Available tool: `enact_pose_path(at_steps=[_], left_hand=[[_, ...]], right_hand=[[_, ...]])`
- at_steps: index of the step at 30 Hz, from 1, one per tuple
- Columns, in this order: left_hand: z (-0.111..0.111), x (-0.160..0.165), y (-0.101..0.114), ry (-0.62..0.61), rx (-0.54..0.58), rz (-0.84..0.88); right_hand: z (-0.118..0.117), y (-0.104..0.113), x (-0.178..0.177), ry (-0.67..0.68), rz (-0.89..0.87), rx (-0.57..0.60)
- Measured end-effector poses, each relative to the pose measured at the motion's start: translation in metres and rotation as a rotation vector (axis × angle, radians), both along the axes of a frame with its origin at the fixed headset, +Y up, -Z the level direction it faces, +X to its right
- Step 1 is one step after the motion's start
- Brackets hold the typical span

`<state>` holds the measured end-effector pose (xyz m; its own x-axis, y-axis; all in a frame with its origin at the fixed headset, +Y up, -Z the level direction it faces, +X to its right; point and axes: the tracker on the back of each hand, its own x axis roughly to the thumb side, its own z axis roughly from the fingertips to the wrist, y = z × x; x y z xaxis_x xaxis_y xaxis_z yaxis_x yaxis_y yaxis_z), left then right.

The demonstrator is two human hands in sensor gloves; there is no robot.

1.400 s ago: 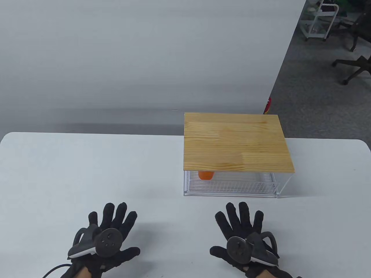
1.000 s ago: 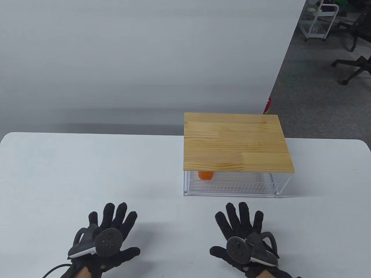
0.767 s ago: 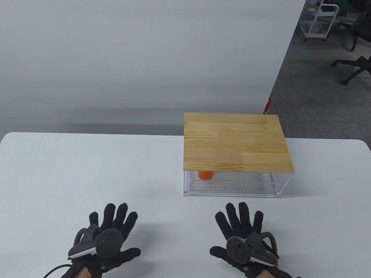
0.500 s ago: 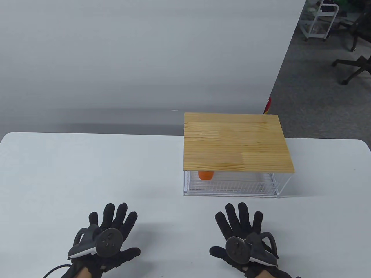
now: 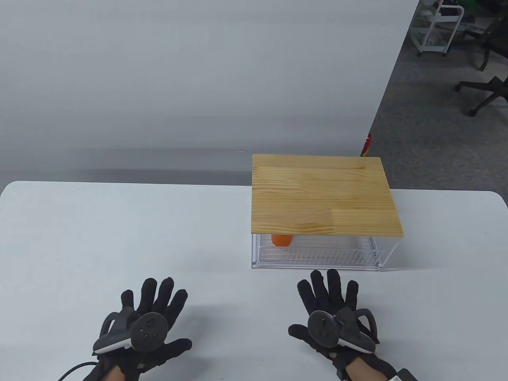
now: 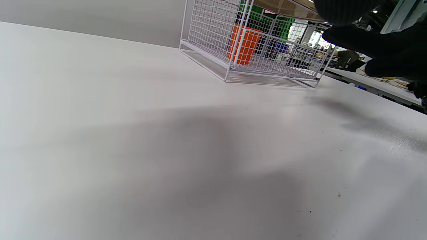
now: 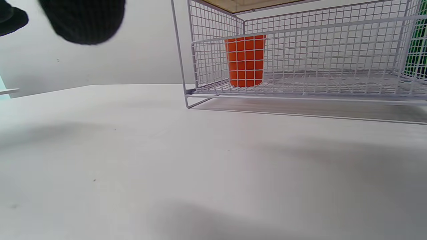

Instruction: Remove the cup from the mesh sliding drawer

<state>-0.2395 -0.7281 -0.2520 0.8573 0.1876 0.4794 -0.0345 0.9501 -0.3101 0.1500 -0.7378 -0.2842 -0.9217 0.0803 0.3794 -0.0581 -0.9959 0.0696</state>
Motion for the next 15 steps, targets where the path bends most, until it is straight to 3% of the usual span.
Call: enact_pose_path(at_steps=[4, 15], left_hand=[[0.0, -0.001, 0.0, 0.002, 0.0, -0.005], [0.0, -0.002, 0.001, -0.001, 0.006, -0.006]], right_hand=[[-0.021, 0.004, -0.004, -0.047, 0.064, 0.072], [-0.093, 0.007, 0.003, -0.234, 0.14, 0.027]])
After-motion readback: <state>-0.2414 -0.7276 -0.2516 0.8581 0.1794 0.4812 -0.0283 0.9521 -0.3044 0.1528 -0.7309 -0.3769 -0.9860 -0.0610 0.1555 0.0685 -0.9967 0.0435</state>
